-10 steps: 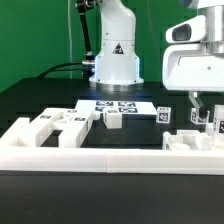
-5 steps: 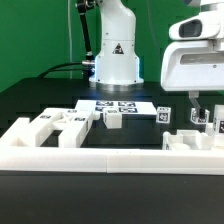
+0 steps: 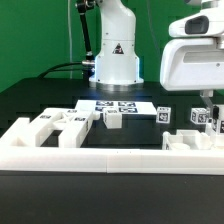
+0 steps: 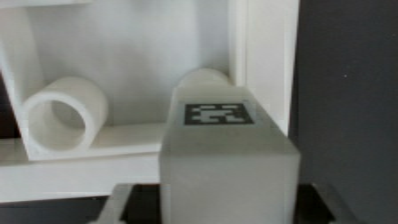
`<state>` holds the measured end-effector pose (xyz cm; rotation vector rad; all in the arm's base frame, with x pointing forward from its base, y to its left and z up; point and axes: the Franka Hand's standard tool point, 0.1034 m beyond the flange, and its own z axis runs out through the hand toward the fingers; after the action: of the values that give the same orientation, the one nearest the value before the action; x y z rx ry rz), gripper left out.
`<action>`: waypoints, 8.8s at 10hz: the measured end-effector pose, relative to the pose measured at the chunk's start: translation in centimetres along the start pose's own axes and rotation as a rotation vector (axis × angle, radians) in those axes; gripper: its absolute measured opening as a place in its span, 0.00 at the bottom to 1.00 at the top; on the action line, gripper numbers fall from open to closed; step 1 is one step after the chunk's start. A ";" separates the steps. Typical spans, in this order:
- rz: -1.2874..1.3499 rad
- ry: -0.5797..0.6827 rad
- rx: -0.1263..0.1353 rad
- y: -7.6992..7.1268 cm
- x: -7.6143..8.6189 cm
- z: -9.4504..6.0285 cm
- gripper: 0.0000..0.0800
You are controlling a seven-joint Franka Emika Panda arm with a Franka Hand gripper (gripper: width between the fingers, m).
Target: Assemble chair
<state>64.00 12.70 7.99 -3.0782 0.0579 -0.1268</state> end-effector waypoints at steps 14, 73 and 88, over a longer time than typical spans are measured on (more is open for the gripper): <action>1.125 -0.015 0.035 1.2 0.0 0.2 0.36; 0.189 -0.003 0.043 -0.4 -0.6 0.6 0.81; 0.009 0.011 -0.009 0.4 0.0 0.3 0.36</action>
Offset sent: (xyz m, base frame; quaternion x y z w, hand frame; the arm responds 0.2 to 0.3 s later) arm 0.0000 0.0000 0.0000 0.0000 0.0000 0.1296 0.9916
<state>64.04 12.31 7.69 -3.0862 0.0729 -0.1440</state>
